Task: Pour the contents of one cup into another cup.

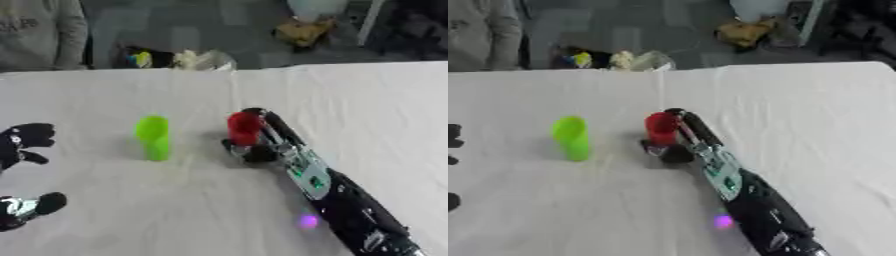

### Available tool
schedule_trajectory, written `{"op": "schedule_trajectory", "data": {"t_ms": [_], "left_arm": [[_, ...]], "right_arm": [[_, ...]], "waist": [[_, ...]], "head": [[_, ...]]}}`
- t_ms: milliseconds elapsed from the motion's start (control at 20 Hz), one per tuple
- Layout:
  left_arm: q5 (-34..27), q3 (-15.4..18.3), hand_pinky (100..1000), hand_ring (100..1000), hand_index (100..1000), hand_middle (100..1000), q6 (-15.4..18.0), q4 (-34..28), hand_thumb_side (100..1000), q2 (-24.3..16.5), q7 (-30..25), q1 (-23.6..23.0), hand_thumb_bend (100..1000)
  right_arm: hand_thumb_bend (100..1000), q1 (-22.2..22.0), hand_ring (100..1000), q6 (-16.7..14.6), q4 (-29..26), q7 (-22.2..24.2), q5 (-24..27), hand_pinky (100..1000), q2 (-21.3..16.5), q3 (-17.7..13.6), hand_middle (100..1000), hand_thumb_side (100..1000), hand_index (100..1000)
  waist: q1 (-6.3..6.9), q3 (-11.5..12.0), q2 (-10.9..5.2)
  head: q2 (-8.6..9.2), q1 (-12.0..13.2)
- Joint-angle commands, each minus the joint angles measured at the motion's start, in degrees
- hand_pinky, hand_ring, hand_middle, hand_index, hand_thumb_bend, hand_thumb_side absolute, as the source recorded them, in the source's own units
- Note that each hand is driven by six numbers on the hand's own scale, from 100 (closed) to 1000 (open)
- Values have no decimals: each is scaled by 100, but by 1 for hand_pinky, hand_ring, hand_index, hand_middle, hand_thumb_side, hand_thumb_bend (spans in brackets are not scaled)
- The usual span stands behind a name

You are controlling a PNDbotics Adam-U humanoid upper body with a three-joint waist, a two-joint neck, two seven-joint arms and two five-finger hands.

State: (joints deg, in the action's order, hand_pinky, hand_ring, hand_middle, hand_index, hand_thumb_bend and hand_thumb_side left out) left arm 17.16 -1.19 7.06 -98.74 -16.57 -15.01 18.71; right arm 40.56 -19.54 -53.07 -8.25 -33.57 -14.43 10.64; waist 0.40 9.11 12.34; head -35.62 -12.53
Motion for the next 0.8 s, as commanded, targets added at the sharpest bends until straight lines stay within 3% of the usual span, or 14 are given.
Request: {"op": "schedule_trajectory", "data": {"t_ms": [50, 800], "left_arm": [[-14, 6, 651, 776, 812, 821, -3, -66, 654, -58, 17, 86, 1000], [45, -30, 621, 753, 807, 797, -6, 458, 631, -165, 152, 260, 1000]], "right_arm": [[100, 13, 846, 85, -107, -62, 60, 878, -120, 2, 171, 100, 340], [100, -167, 819, 434, -1008, -99, 466, 869, -301, 65, 152, 100, 316]], "waist": [[25, -29, -92], [-14, -490, -146]], "head": [[42, -8], [8, 62]]}}
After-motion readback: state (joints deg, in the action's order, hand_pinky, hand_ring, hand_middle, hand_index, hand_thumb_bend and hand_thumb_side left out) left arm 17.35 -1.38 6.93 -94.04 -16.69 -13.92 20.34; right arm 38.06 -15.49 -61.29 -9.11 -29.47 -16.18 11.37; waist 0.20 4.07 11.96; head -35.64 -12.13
